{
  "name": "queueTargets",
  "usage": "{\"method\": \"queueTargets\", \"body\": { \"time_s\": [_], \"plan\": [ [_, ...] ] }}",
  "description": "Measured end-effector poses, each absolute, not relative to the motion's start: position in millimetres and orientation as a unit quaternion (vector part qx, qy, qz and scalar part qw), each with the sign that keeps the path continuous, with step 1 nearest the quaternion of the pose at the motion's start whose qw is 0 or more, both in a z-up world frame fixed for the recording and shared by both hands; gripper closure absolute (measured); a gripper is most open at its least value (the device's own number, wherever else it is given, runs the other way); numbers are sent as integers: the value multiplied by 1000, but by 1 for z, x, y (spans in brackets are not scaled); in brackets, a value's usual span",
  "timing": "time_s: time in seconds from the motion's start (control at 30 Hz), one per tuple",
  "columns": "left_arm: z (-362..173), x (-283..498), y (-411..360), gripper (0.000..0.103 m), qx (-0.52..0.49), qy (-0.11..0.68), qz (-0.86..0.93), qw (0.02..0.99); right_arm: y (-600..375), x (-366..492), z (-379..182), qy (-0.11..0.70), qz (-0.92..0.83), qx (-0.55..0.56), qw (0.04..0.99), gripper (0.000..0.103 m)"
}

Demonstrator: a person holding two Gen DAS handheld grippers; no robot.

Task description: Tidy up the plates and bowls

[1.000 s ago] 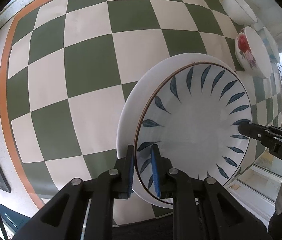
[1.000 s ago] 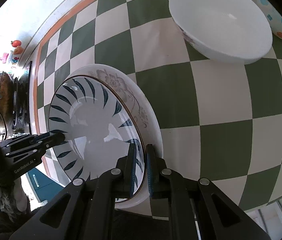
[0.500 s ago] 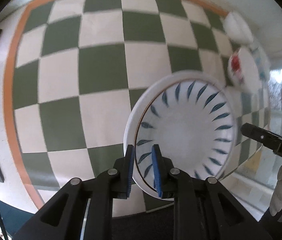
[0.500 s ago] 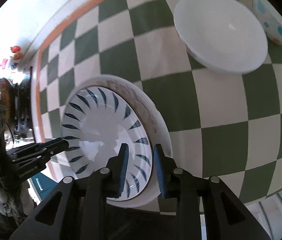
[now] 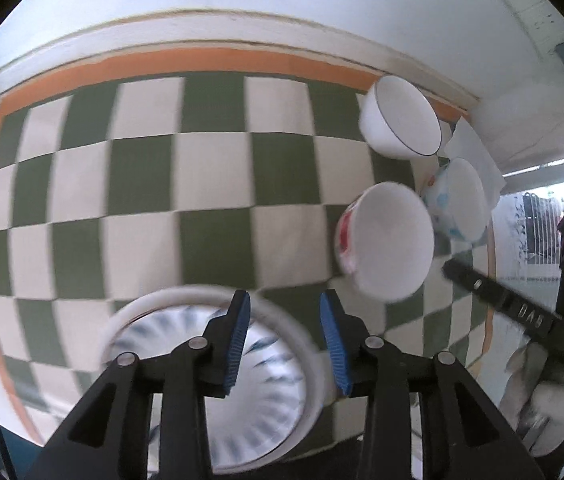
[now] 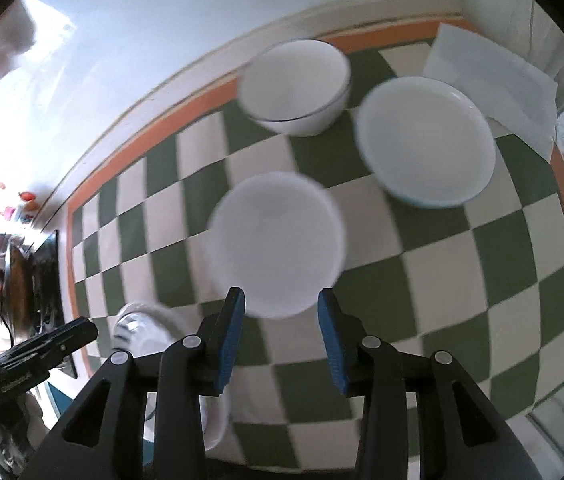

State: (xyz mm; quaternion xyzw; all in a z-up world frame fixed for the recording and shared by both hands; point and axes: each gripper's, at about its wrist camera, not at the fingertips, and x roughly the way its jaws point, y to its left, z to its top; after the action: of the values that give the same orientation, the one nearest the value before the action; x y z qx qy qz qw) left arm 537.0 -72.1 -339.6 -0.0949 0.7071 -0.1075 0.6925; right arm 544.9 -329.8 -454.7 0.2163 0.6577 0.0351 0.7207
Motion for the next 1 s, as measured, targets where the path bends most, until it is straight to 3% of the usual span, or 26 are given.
{"method": "queueTargets", "body": {
  "time_s": [0.6,1.0],
  "plan": [
    [-402,574,-124,69,-100,743,-40,660,-359,587,-519,696,108,213,677,62],
    [-283,447,-69,69,-39,715,-7,698,-286,505,-420,697,159,144,684,62]
  ]
}}
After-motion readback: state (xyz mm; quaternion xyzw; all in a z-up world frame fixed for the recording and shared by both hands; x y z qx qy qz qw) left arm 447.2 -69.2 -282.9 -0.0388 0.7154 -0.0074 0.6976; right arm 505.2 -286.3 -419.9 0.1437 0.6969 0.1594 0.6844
